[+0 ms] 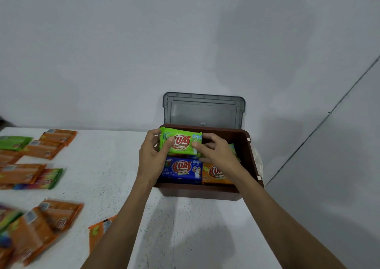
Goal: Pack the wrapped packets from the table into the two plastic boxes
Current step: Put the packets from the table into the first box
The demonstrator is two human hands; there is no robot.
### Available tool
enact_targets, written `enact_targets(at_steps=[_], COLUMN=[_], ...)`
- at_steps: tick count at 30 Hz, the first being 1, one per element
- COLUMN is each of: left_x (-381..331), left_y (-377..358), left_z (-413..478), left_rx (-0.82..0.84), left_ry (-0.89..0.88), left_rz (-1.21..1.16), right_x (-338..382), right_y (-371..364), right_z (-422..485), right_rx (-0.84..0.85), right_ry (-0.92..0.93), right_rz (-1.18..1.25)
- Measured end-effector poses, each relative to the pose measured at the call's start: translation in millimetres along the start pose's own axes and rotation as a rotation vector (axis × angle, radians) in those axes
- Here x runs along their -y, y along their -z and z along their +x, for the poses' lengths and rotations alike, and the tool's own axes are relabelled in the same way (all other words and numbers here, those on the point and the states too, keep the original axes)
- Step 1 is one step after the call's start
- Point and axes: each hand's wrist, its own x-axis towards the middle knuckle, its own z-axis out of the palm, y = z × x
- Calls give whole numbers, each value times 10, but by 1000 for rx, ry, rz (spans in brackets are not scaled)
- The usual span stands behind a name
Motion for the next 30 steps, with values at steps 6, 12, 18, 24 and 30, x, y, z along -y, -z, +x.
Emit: enact_targets(at_steps=[6, 12, 18, 24, 30], left_x=[-3, 3, 74, 158, 164], left_y=[9, -21, -53, -117, -103], left_z=[-11, -3, 45, 113, 97], left_rx=[6, 15, -67, 12, 29], left_ry=[20, -42, -158, -75, -75], left_rz=[-31, 86, 382, 688, 688], right_x=[-67, -62, -56, -211, -228], right_y=[-155, 129, 578, 701, 641], right_z=[78, 51, 23, 116, 257], right_rx=[-11, -59, -198, -249, -309], right_ry=[-34, -6, 25, -6, -46], right_rz=[349, 233, 48, -133, -380])
